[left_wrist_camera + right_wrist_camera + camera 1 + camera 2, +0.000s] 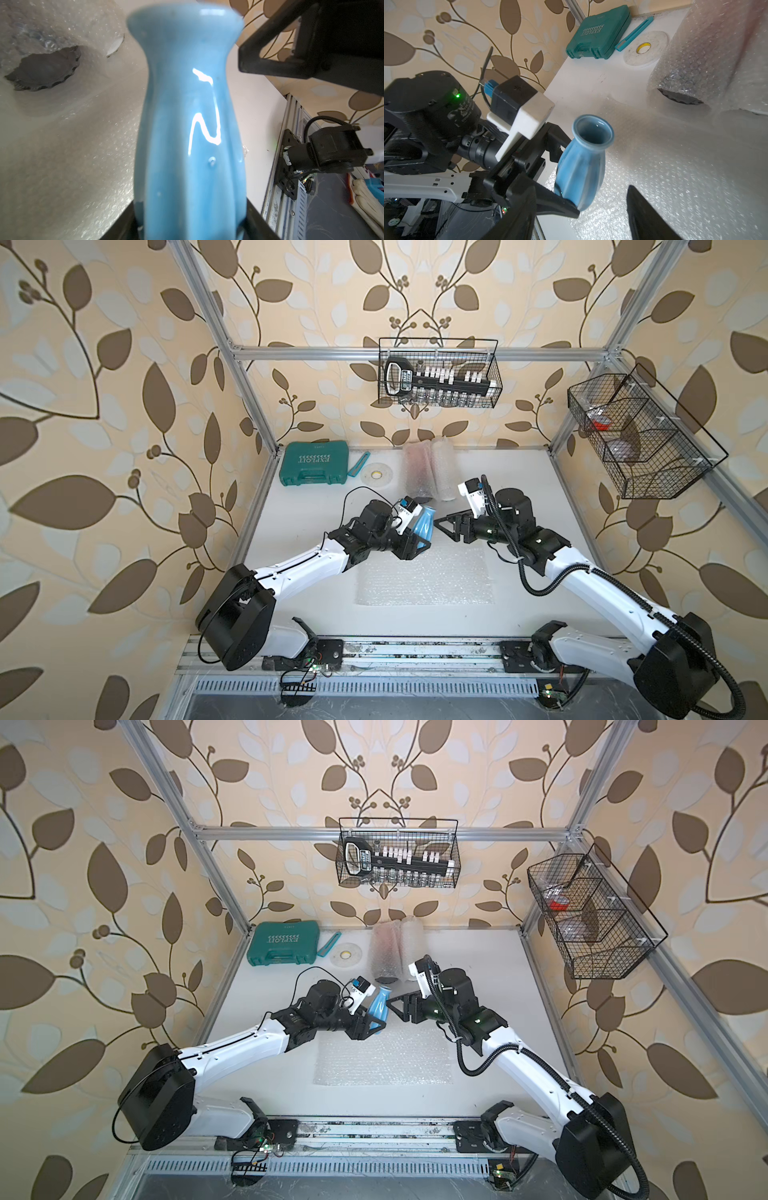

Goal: Unwrap the vase from the bubble wrap
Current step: Place the vase at the center of the board.

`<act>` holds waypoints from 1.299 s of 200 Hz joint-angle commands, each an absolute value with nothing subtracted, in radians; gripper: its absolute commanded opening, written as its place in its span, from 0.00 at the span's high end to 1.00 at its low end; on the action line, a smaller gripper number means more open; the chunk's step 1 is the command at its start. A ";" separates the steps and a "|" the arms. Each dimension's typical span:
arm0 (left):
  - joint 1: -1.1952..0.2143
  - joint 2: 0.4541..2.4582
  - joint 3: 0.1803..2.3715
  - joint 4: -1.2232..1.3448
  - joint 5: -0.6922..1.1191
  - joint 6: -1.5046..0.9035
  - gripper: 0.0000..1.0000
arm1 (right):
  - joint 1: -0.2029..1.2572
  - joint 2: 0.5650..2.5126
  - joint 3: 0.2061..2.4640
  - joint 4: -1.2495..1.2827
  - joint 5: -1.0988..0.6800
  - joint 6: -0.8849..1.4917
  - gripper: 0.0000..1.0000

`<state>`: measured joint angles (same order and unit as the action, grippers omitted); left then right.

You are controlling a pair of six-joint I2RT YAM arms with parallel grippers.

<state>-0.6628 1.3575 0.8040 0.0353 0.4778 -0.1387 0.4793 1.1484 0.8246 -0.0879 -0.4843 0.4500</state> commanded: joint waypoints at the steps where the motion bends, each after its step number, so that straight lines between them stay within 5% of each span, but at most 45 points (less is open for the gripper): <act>1: -0.678 1.313 0.810 0.103 0.520 -0.097 0.46 | 0.476 1.168 0.845 -0.046 -0.523 0.473 0.32; 125: -0.710 1.305 0.808 0.106 0.574 -0.071 0.46 | 0.476 1.248 0.882 0.027 -0.566 0.509 0.39; 260: -0.712 1.307 0.807 0.094 0.596 -0.060 0.43 | 0.477 1.279 0.877 0.052 -0.589 0.525 0.77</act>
